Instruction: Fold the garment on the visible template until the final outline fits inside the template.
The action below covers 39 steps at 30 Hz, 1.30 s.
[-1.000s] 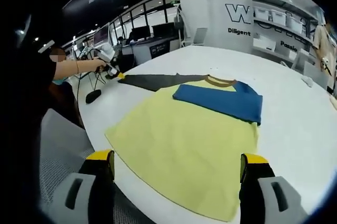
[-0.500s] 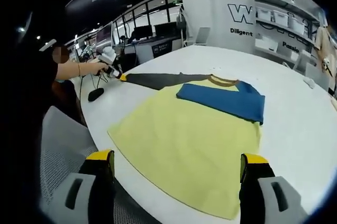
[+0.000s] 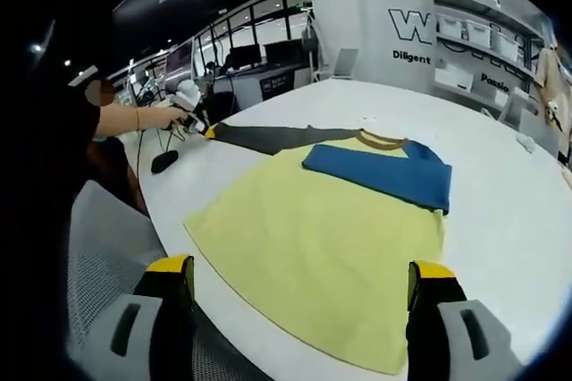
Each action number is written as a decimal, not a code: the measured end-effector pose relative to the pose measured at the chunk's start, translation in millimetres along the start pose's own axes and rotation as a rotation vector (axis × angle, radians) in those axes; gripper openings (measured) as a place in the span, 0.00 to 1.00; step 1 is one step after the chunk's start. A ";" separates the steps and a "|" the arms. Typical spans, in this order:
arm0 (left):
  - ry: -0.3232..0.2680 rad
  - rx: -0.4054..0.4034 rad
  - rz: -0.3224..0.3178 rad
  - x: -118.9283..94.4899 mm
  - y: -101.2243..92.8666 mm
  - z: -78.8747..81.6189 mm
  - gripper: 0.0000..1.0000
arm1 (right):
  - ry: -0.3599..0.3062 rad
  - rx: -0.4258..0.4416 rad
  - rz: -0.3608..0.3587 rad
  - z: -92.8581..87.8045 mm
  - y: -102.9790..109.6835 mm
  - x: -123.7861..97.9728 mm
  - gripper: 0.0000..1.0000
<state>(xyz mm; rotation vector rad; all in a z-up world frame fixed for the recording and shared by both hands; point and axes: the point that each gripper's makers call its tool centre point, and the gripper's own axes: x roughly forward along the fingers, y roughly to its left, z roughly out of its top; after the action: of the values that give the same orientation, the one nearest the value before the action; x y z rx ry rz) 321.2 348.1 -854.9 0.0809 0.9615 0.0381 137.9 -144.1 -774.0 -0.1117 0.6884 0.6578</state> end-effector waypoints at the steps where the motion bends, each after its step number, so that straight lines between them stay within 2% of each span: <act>1: 0.008 0.014 0.002 -0.6 -0.6 -0.5 0.08 | 0.002 -0.002 0.002 -0.8 0.2 1.1 0.99; 4: 0.029 0.028 0.004 -3.4 -3.6 -0.9 0.07 | 0.008 -0.004 0.003 -2.1 0.1 2.6 0.99; 7: 0.023 0.089 0.009 -8.4 -10.7 5.6 0.07 | 0.011 -0.008 0.011 -1.6 2.0 4.3 0.99; 9: 0.022 0.101 0.007 -11.1 -14.9 9.3 0.07 | 0.016 -0.015 0.011 -1.7 2.1 5.2 0.99; 14: -0.013 0.140 -0.019 -22.2 -34.7 26.8 0.07 | 0.012 -0.019 0.020 -0.8 3.5 6.1 0.99; 16: -0.015 0.150 -0.017 -24.3 -37.5 29.1 0.07 | 0.010 -0.020 0.022 -0.3 4.0 6.1 0.99; 20: -0.058 0.200 -0.032 -36.1 -56.9 44.3 0.07 | 0.009 -0.023 0.025 0.2 4.3 6.2 0.99; 21: -0.108 0.227 -0.047 -41.2 -68.8 55.4 0.07 | 0.010 -0.024 0.025 0.2 4.3 6.4 0.99; 22: -0.111 0.229 -0.053 -42.4 -71.8 56.4 0.07 | 0.009 -0.025 0.026 0.5 4.6 6.6 0.99; 23: -0.127 0.243 -0.073 -48.2 -87.2 61.8 0.07 | 0.008 -0.024 0.028 0.8 5.0 6.7 0.99; 24: -0.131 0.250 -0.078 -49.0 -90.1 62.9 0.07 | 0.008 -0.024 0.029 1.0 5.3 6.8 0.99; 25: -0.145 0.266 -0.093 -53.0 -101.9 67.6 0.07 | 0.007 -0.025 0.030 1.6 5.8 7.0 0.99; 30: -0.162 0.281 -0.136 -63.0 -131.2 76.0 0.07 | 0.007 -0.028 0.036 2.4 7.4 7.7 0.99; 33: -0.168 0.307 -0.169 -69.2 -155.5 81.3 0.07 | 0.012 -0.032 0.041 1.5 8.8 8.1 0.99; 38: -0.183 0.289 -0.258 -81.0 -197.8 95.6 0.07 | 0.018 -0.038 0.047 -0.2 10.6 7.6 0.99; 39: -0.187 0.291 -0.262 -81.7 -200.6 97.0 0.07 | 0.018 -0.038 0.047 -0.3 10.5 7.4 0.99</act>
<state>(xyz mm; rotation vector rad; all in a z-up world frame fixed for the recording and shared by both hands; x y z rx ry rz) 353.3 137.6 -750.0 0.2222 0.7794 -0.3463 135.7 -131.9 -777.7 -0.1372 0.6978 0.7160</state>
